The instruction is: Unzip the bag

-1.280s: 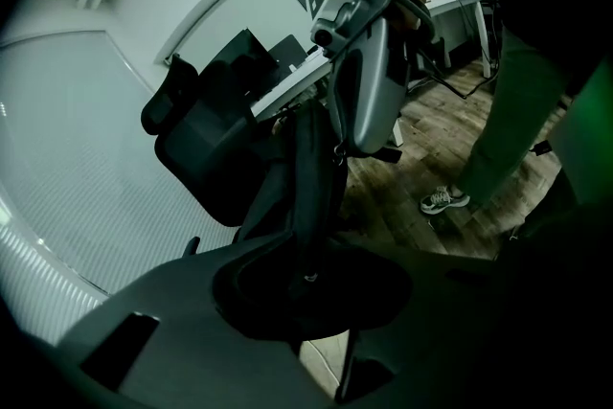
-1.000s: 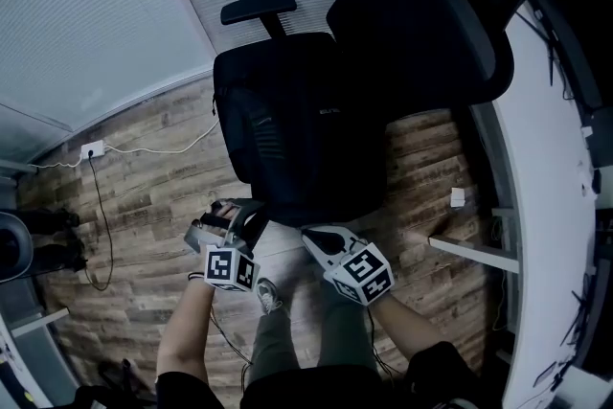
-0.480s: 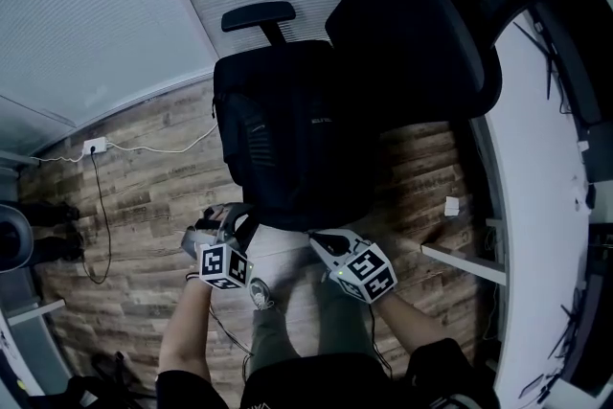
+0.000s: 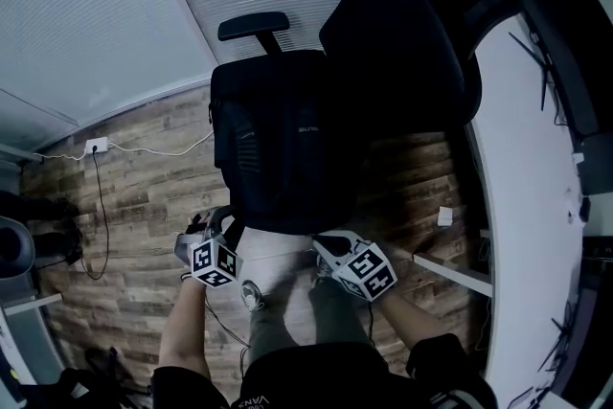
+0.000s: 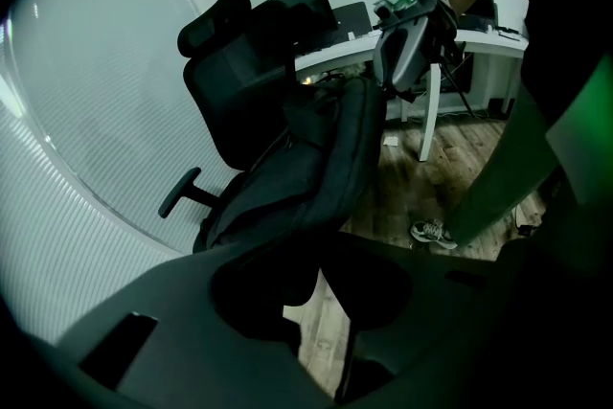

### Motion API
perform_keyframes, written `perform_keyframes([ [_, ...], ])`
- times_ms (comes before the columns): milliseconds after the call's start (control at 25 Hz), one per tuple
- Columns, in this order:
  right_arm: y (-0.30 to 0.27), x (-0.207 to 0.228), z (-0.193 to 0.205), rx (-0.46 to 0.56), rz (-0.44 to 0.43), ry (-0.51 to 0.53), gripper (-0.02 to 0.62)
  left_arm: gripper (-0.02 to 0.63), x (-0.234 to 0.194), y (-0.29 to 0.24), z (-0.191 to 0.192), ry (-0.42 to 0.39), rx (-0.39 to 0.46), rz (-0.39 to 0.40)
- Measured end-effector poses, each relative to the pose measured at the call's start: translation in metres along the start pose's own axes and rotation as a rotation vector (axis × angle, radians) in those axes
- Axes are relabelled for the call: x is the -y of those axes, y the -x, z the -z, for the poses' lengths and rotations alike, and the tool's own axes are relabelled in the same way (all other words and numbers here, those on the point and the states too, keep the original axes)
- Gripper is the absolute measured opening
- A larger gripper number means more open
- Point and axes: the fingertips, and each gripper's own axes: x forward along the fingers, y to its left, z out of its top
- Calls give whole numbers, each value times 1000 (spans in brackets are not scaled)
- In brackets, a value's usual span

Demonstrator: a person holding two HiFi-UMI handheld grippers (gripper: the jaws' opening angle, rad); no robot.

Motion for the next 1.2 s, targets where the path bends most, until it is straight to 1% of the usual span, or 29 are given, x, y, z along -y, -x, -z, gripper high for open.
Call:
perform_keyframes([
  [360, 36, 34, 15, -36, 5, 26, 46, 104, 1, -1, -5, 66, -85, -18],
  [680, 48, 60, 19, -74, 10, 77, 46, 104, -1, -3, -5, 118, -113, -32],
  [880, 54, 81, 21, -88, 39, 70, 46, 104, -2, -3, -5, 143, -127, -34],
  [1040, 53, 94, 23, -104, 59, 81, 46, 104, -1, -5, -5, 165, -146, -32],
  [1200, 49, 103, 27, -119, 78, 66, 46, 104, -2, -7, -5, 181, -161, -29],
])
